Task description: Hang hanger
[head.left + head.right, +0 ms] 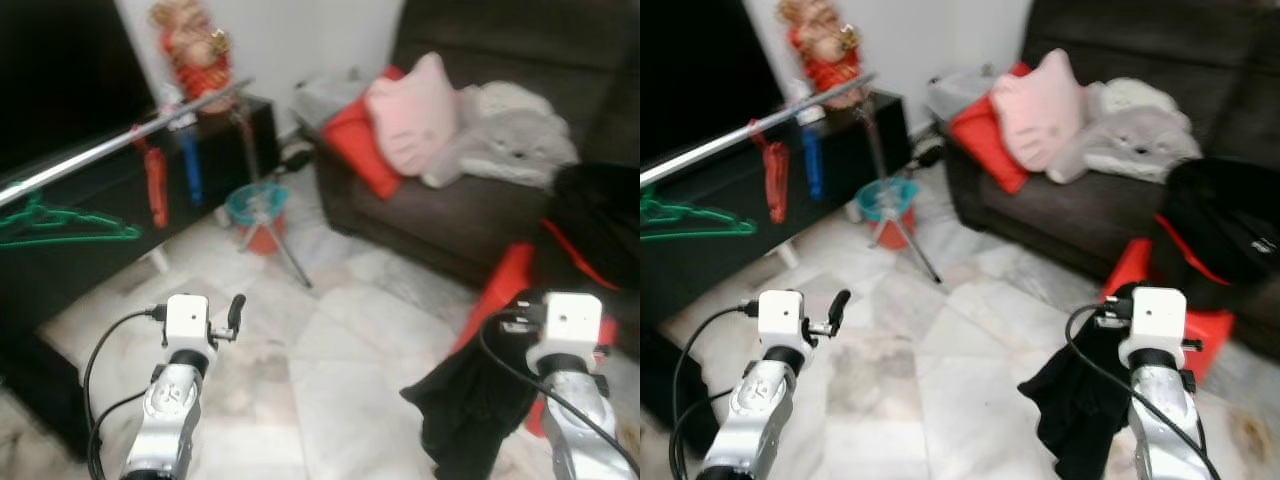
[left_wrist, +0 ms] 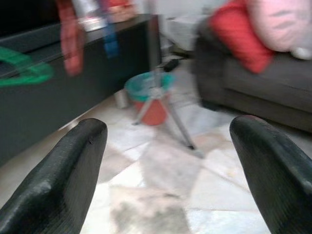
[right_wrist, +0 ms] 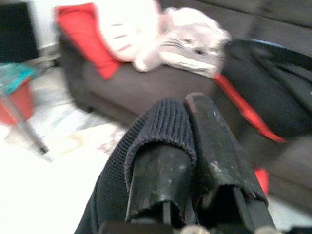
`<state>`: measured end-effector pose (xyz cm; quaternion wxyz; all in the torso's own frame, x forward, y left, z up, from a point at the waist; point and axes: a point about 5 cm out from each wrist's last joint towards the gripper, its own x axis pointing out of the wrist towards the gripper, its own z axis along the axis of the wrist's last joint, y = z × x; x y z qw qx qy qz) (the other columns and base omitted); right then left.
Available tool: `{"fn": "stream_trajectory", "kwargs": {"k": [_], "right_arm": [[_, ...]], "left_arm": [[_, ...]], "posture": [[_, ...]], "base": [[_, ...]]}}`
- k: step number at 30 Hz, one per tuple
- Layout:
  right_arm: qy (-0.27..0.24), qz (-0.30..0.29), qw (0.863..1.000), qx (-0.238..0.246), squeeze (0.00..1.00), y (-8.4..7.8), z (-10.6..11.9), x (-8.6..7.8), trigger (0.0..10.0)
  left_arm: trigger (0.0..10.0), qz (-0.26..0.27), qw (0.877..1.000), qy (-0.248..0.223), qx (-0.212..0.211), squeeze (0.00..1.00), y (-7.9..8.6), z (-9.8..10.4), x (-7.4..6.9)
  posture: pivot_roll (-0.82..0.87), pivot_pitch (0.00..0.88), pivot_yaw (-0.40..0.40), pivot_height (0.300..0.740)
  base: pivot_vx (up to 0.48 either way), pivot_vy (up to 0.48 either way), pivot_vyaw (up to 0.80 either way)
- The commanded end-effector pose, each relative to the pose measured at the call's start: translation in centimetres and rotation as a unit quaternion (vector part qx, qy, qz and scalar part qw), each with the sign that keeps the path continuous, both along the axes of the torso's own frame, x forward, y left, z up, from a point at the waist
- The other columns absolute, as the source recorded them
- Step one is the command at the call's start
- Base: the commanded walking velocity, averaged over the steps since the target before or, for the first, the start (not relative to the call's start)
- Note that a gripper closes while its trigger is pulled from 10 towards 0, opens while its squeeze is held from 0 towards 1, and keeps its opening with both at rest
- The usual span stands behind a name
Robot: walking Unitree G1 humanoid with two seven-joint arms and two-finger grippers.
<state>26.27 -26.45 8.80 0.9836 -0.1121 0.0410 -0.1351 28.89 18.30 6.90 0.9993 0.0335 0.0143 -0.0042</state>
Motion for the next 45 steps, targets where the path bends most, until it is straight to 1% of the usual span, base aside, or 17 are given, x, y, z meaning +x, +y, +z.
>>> {"fn": "stream_trajectory", "kwargs": {"k": [1, 8, 17, 25, 31, 37, 45], "right_arm": [[-0.031, 0.023, 0.999, -0.003, 0.00, 1.1, 1.5, 0.8, 10.0], [-0.028, 0.031, 0.999, 0.000, 0.00, 1.5, 1.6, 1.2, 10.0], [-0.025, 0.030, 0.999, 0.004, 0.00, 1.6, 1.5, 1.0, 10.0], [-0.020, 0.021, 0.999, 0.014, 0.00, 1.5, 1.2, 0.7, 10.0], [-0.019, -0.002, 1.000, 0.025, 0.00, 1.0, 1.0, 0.8, 10.0], [-0.021, -0.003, 0.999, 0.029, 0.00, 1.1, 1.0, 1.0, 10.0], [-0.015, -0.016, 0.999, 0.042, 0.00, 0.9, 0.7, 1.0, 10.0]], "left_arm": [[10.0, 0.015, 1.000, 0.014, 0.008, 0.00, 1.1, -0.4, -0.5], [10.0, 0.023, 1.000, 0.014, 0.007, 0.00, 1.3, -0.5, -1.0], [10.0, 0.025, 0.999, 0.019, 0.007, 0.00, 1.4, -0.5, -1.4], [10.0, 0.023, 0.999, 0.023, 0.005, 0.00, 1.2, -0.5, -1.5], [10.0, 0.015, 1.000, 0.027, 0.005, 0.00, 1.0, -0.5, -1.6], [10.0, 0.017, 0.999, 0.028, 0.003, 0.00, 1.1, -0.5, -1.6], [10.0, 0.017, 0.999, 0.028, 0.001, 0.00, 1.1, -0.4, -1.5]], "posture": [[-0.01, 0.000, 0.009, 0.740], [0.01, 0.000, -0.008, 0.740], [0.00, 0.000, 0.000, 0.740], [0.00, 0.000, 0.003, 0.740], [0.00, 0.000, 0.000, 0.740], [0.01, 0.000, 0.000, 0.740], [0.00, 0.000, -0.002, 0.740]], "base": [[0.000, 0.000, 0.78], [0.000, 0.000, 0.78], [0.000, 0.000, 0.61], [0.000, 0.000, 0.00], [0.000, 0.000, 0.00], [0.000, 0.000, 0.00], [0.000, 0.000, 0.00]]}}
